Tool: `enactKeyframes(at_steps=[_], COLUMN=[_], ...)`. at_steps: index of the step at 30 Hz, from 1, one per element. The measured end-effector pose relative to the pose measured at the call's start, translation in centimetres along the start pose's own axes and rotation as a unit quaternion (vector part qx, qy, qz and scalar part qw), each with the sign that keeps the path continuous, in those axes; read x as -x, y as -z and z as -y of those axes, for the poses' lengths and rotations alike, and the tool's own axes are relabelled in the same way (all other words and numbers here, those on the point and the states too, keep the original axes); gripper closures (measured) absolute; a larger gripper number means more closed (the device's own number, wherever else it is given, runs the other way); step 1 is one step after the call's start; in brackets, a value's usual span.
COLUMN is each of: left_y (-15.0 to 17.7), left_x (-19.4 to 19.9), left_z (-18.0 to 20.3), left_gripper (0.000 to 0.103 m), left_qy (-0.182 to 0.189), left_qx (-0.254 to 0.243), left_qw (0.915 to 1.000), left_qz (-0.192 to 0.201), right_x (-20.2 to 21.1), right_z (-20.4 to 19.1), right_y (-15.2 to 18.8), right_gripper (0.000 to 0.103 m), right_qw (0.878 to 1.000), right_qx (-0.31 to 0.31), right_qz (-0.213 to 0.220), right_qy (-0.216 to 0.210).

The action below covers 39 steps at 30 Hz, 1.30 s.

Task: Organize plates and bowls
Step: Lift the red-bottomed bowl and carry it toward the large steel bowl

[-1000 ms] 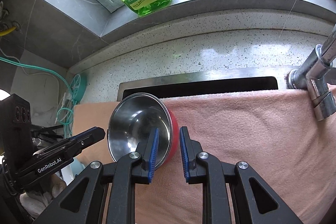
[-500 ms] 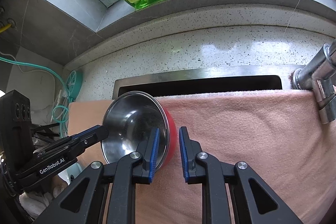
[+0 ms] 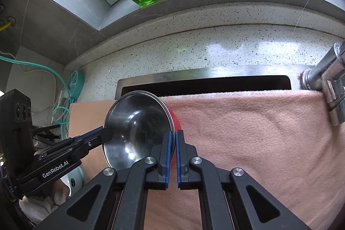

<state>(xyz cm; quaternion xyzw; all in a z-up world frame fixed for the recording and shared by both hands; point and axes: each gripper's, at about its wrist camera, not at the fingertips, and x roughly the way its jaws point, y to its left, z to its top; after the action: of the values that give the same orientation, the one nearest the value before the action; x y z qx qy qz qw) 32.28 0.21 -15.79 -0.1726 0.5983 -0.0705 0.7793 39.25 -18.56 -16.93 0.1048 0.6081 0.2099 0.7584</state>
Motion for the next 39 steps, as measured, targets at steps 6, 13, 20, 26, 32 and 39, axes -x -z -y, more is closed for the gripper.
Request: enactKeyframes(at_steps=[6, 13, 20, 26, 32, 39], left_y=[0.3, 0.7, 1.2, 1.9, 2.7, 4.0], left_x=[0.4, 1.1, 2.5, 4.0, 5.4, 7.0], left_z=[0.3, 0.3, 0.7, 1.1, 2.1, 3.3], left_gripper=[0.094, 0.094, 0.094, 0.094, 0.094, 0.094], left_qy=[-0.003, -0.002, 0.004, 0.015, 0.024, 0.035], left_qx=[-0.007, -0.009, -0.014, -0.024, -0.041, -0.062], left_qw=[1.0, 0.9999, 0.9998, 0.9994, 0.9985, 0.9969], left_qz=[0.003, 0.006, 0.014, 0.02, 0.027, 0.033], right_x=[0.2, 0.5, 1.7, 3.5, 5.5, 7.6], right_z=[-0.3, -0.5, -0.8, -1.2, -1.2, -1.2], right_y=[0.2, 0.7, 1.4, 2.2, 3.4, 5.0], right_gripper=[0.099, 0.099, 0.099, 0.099, 0.099, 0.099], right_qw=[1.0, 1.0, 1.0, 1.0, 0.999, 0.998], right_qx=[0.002, 0.0, -0.005, -0.005, -0.01, -0.018], right_qz=[0.001, 0.002, 0.009, 0.022, 0.038, 0.05], right_qy=[0.005, 0.004, -0.002, -0.008, -0.012, -0.013])
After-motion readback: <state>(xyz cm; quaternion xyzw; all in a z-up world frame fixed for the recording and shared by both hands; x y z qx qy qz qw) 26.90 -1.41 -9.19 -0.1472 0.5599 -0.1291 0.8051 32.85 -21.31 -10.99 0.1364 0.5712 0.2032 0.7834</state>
